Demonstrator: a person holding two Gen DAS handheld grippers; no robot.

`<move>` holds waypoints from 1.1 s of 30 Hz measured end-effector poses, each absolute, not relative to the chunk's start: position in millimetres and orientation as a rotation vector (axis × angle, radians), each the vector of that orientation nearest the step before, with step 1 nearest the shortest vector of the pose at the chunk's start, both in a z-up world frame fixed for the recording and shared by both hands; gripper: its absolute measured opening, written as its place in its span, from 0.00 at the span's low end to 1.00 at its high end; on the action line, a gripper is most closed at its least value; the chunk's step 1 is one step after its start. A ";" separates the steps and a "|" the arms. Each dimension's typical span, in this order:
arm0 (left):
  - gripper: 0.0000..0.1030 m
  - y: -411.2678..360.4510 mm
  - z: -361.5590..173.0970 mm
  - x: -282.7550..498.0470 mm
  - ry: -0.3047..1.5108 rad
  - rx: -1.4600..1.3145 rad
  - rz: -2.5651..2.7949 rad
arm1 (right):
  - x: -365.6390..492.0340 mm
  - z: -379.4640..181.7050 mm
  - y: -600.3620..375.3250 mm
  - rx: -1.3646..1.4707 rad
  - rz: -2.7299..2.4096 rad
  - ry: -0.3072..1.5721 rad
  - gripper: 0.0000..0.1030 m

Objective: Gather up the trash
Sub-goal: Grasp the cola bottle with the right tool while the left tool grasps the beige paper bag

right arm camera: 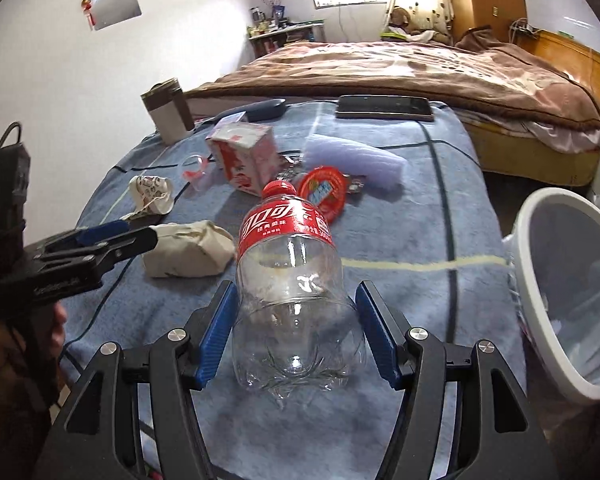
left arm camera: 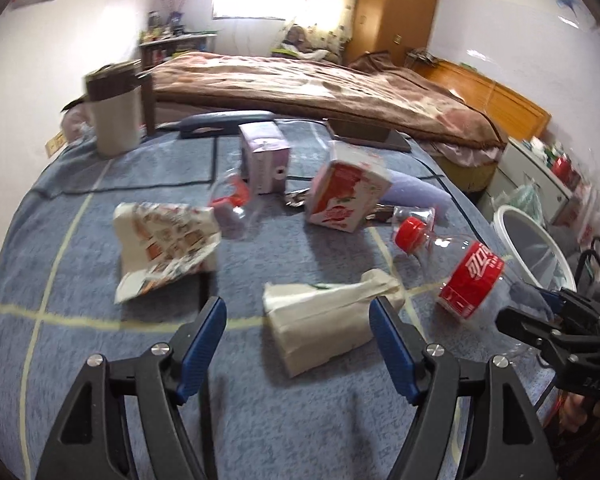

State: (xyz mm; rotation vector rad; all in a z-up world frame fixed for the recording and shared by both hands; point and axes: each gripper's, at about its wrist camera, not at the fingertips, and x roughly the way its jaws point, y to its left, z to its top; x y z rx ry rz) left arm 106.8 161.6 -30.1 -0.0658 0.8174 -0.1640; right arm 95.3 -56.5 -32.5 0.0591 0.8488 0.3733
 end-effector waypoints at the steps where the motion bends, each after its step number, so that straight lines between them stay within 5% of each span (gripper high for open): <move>1: 0.74 158.3 -30.7 109.8 0.823 -0.045 -0.175 | 96.1 -32.3 -57.6 0.060 0.369 0.850 0.61; 33: 0.74 92.4 -48.9 116.8 0.918 0.120 -0.406 | 89.9 -33.7 -92.2 0.106 0.309 0.828 0.61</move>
